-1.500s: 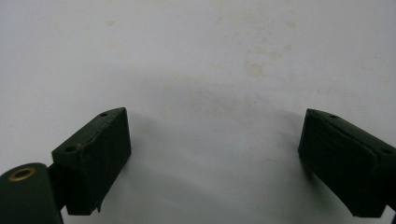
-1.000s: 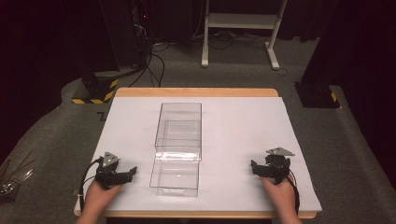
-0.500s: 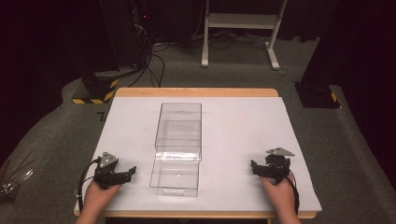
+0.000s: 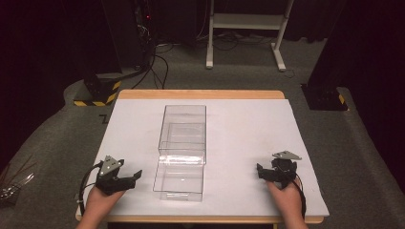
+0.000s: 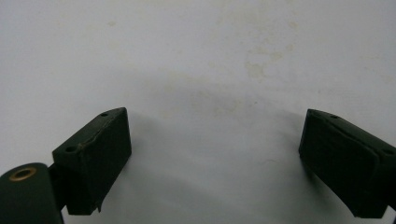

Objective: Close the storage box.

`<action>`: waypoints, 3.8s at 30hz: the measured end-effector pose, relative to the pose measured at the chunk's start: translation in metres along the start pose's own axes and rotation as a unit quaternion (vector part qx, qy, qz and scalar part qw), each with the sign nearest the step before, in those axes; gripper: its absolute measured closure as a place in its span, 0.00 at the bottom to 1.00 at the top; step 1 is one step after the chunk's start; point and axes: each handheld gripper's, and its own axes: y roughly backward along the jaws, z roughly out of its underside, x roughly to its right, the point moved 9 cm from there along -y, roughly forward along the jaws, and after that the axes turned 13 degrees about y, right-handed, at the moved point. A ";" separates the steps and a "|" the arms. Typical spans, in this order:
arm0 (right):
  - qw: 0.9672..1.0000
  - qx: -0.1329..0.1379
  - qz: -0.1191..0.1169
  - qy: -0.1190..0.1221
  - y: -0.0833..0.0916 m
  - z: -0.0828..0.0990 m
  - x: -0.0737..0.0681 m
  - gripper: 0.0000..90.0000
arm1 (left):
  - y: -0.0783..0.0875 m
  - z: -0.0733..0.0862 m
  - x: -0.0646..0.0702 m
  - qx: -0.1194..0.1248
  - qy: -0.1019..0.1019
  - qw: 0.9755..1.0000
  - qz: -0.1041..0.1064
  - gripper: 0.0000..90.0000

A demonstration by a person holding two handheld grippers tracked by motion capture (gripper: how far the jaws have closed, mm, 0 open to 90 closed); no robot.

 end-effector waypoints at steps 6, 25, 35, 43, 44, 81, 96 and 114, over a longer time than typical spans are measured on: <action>1.000 0.001 0.000 0.001 0.000 0.000 0.000 0.10 | 0.006 -0.007 0.010 0.012 -0.006 1.000 0.012 0.18; 1.000 0.001 0.000 0.000 0.000 0.000 0.000 0.10 | 0.039 -0.021 0.040 0.057 -0.009 0.997 0.059 0.19; 1.000 0.001 0.000 0.000 0.000 0.000 0.000 0.10 | 0.050 -0.022 0.053 0.069 -0.008 0.995 0.071 0.19; 1.000 0.000 0.000 0.000 0.000 0.000 0.000 0.10 | 0.056 -0.024 0.067 0.078 -0.006 0.993 0.091 0.19; 1.000 0.001 0.000 0.000 0.000 0.000 0.000 0.10 | 0.057 -0.024 0.070 0.079 -0.005 0.992 0.097 0.19; 1.000 0.001 0.000 0.001 0.000 0.000 0.000 0.10 | 0.029 0.020 0.108 -0.007 -0.044 0.989 0.139 0.16; 1.000 0.000 0.000 0.002 0.000 0.000 0.000 0.10 | 0.021 0.029 0.116 -0.016 -0.057 0.987 0.150 0.35; 1.000 0.000 0.000 0.002 0.000 0.000 0.000 0.10 | 0.015 0.024 0.119 -0.001 -0.056 0.990 0.131 0.37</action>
